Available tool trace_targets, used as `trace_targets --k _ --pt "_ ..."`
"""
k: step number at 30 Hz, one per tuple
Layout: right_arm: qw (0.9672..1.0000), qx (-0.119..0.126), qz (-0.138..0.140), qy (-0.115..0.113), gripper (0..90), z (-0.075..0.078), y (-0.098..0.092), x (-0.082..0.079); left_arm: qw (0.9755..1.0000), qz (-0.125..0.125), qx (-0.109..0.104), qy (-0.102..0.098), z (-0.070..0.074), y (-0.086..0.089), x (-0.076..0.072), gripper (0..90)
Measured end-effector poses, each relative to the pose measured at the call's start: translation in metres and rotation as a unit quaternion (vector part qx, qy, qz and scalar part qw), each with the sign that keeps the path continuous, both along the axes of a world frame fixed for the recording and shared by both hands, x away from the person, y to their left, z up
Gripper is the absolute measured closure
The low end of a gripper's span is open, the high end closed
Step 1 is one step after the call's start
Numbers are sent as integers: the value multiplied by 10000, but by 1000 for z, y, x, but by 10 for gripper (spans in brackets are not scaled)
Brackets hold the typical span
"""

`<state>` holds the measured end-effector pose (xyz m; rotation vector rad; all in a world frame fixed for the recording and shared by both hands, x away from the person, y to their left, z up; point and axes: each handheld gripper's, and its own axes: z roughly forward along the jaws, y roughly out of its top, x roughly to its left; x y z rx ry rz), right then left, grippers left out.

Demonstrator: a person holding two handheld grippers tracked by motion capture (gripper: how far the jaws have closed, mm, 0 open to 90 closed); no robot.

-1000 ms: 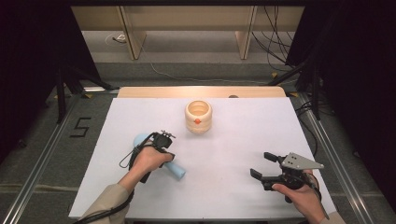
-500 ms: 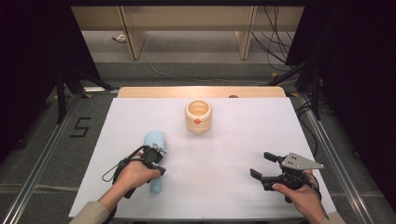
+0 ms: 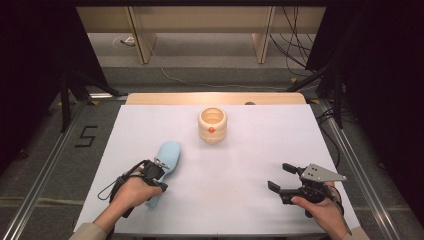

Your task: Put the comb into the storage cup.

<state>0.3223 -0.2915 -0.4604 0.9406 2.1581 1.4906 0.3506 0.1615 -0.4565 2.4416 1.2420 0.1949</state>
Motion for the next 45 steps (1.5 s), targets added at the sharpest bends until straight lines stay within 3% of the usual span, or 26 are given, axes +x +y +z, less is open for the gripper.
trace_targets --k 14,19,23,26,27,28,29,30,31,32,33,37,38,39,43,45 --pt "10000 -1 7 -3 152 0 0 0 9997 83 226 -83 0 11 -1 898" --pt "10000 -10 16 -16 153 0 0 0 9996 55 232 -121 0 12 -3 894" --pt "10000 -11 11 -24 152 0 0 0 9997 6 118 -227 2 13 -6 841" --pt "10000 -10 2 -26 152 0 0 0 9990 -81 -108 -433 8 15 -9 722" --pt "10000 -10 2 -26 152 0 0 0 9986 -113 -207 -481 10 15 -11 722" --pt "10000 -9 1 -34 152 0 -1 0 9978 -192 -323 -552 12 16 -12 676" --pt "10000 -9 -4 -34 152 0 -1 0 9965 -222 -445 -668 13 15 -14 529" --pt "10000 -9 -4 -34 152 0 -1 0 9948 -294 -558 -798 14 15 -15 529" --pt "10000 -6 -3 -41 152 0 -1 0 9935 -386 -587 -898 15 15 -16 450" --pt "10000 -5 -6 -40 152 1 -1 0 9927 -396 -601 -965 17 15 -18 292" --pt "10000 -5 -9 -31 152 1 -1 0 9925 -362 -612 -997 18 16 -19 292" --pt "10000 2 -10 -46 152 1 -1 -1 9906 -164 -605 -1216 23 20 -20 127" --pt "10000 6 -14 -58 152 1 -1 -1 9899 -116 -578 -1286 23 21 -20 45" --pt "10000 10 -16 -66 152 2 -1 -1 9895 -85 -546 -1336 22 23 -19 8" --pt "10000 9 -24 -65 152 2 -1 -1 9875 27 -487 -1502 21 29 -17 0" --pt "10000 2 -26 -68 152 2 -1 -1 9879 55 -430 -1491 20 32 -16 0"
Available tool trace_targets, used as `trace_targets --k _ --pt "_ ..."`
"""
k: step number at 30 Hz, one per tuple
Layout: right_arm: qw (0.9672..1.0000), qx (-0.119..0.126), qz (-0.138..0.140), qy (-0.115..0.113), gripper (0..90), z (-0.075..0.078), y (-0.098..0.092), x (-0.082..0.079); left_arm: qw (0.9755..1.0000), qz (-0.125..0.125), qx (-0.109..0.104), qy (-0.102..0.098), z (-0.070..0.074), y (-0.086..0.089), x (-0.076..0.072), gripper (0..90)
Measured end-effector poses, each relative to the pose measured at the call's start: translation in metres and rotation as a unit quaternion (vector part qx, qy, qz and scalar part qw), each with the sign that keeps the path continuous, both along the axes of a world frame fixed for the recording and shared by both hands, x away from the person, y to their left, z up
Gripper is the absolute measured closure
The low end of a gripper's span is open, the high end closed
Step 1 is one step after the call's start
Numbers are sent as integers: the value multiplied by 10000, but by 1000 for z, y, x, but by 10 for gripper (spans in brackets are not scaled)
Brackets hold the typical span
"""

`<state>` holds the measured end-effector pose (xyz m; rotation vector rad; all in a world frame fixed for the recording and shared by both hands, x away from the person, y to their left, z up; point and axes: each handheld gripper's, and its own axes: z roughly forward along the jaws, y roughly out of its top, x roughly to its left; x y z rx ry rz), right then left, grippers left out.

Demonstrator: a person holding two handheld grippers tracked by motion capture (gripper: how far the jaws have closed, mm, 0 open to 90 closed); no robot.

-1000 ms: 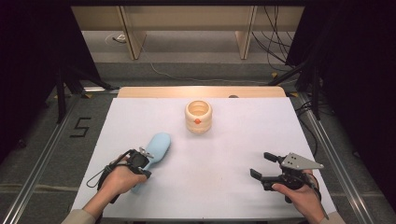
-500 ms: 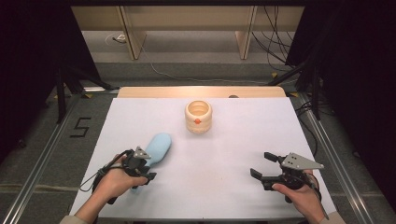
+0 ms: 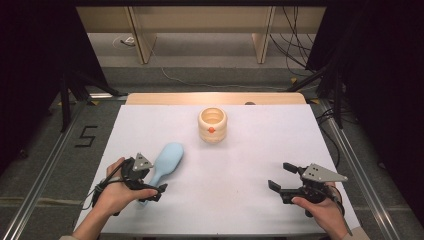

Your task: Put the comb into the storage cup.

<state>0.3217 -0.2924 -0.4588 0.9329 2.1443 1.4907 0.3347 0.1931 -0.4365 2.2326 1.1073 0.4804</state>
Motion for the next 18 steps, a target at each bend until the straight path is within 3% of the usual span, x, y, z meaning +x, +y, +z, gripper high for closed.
trace_targets --k 6,10,18 --pt "10000 2 -5 5 152 0 0 0 9993 68 259 253 -3 4 7 0" --pt "10000 3 -5 17 152 0 0 0 9971 151 503 556 -9 6 16 0" --pt "10000 2 -8 20 152 -1 0 0 9937 284 658 857 -17 2 29 1"
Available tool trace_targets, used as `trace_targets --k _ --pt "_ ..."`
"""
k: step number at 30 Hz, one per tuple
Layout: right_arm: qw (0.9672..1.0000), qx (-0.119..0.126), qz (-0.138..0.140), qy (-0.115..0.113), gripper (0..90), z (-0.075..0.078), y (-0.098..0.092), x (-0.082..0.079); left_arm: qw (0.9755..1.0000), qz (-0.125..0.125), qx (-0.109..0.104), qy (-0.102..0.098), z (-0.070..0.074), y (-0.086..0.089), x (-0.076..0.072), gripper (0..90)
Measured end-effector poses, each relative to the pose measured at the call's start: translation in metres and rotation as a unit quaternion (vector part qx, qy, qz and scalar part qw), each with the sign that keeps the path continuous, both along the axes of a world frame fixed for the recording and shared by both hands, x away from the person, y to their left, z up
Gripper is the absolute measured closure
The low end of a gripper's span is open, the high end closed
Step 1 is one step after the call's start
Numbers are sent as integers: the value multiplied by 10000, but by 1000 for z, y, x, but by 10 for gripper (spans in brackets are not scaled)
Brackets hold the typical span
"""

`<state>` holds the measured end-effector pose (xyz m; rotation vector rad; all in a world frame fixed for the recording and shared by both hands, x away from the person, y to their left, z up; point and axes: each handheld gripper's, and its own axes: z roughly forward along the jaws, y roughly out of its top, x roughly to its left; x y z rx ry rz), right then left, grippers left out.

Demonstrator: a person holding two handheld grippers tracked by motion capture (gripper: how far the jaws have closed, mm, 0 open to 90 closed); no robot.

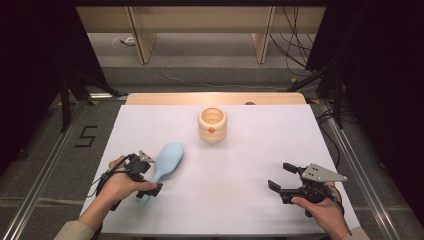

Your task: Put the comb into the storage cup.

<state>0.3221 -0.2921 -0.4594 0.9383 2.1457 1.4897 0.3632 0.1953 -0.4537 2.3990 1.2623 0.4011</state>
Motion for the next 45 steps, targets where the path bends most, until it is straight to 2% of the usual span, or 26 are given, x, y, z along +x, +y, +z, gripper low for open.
trace_targets --k 4,7,9,15,20,26,33,37,40,45 --pt "10000 -1 0 1 152 0 0 0 9999 103 13 86 -2 -3 4 20" --pt "10000 1 2 5 152 0 0 0 9997 155 -33 181 -4 -5 7 76" --pt "10000 -1 0 1 152 0 0 0 9992 204 -86 336 -5 -5 10 118" --pt "10000 -10 -1 0 152 -1 0 1 9975 274 35 652 -9 -8 17 199" --pt "10000 -17 -8 2 152 -1 0 0 9962 274 125 816 -11 -10 22 280" --pt "10000 -35 -23 24 152 -1 0 0 9943 323 80 1016 -15 -12 26 385" --pt "10000 -36 -31 43 151 -1 0 0 9931 412 132 1087 -13 -14 29 461" --pt "10000 -39 -30 30 151 -1 0 0 9924 415 159 1144 -13 -15 30 502" --pt "10000 -42 -23 46 151 -1 0 0 9920 358 257 1184 -12 -18 31 537" --pt "10000 -42 -25 50 151 -1 0 0 9907 418 221 1280 -11 -21 31 634"
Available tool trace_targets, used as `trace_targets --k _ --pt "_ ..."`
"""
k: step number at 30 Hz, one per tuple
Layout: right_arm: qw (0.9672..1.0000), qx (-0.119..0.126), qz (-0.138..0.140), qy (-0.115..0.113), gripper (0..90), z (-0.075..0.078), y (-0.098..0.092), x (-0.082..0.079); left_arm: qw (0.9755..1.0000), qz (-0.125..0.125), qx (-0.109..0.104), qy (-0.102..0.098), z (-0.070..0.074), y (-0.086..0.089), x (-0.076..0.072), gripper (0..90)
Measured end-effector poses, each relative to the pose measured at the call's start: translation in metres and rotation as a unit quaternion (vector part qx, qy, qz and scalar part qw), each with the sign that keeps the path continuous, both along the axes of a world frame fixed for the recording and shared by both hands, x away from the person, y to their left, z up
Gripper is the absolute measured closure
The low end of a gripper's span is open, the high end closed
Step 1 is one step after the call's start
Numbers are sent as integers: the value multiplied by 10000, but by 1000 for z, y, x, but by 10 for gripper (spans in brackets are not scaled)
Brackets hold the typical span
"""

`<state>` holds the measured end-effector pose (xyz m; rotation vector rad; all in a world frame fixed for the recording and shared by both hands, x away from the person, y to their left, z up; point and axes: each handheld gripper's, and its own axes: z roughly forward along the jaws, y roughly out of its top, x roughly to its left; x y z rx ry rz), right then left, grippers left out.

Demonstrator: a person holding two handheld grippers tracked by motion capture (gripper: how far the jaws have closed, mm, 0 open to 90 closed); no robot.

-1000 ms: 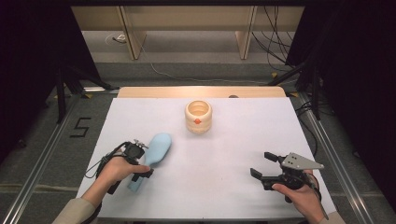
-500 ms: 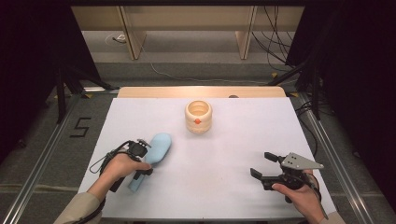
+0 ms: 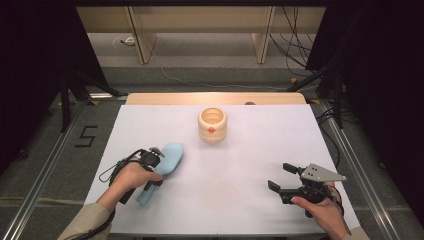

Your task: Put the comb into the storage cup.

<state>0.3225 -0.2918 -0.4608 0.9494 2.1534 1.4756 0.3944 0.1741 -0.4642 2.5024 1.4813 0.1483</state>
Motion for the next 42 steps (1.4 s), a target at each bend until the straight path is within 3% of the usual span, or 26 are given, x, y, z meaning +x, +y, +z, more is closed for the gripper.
trace_targets --k 2,8,30,42 --pt "10000 2 1 0 151 0 0 0 10000 53 -6 20 0 0 0 681" --pt "10000 -2 4 9 151 0 0 0 9998 155 -84 1 0 1 0 688" --pt "10000 -3 0 13 151 0 0 0 9990 107 -279 -327 4 6 -5 693" --pt "10000 2 -3 -4 151 0 0 0 9960 27 -590 -673 2 13 -6 693"
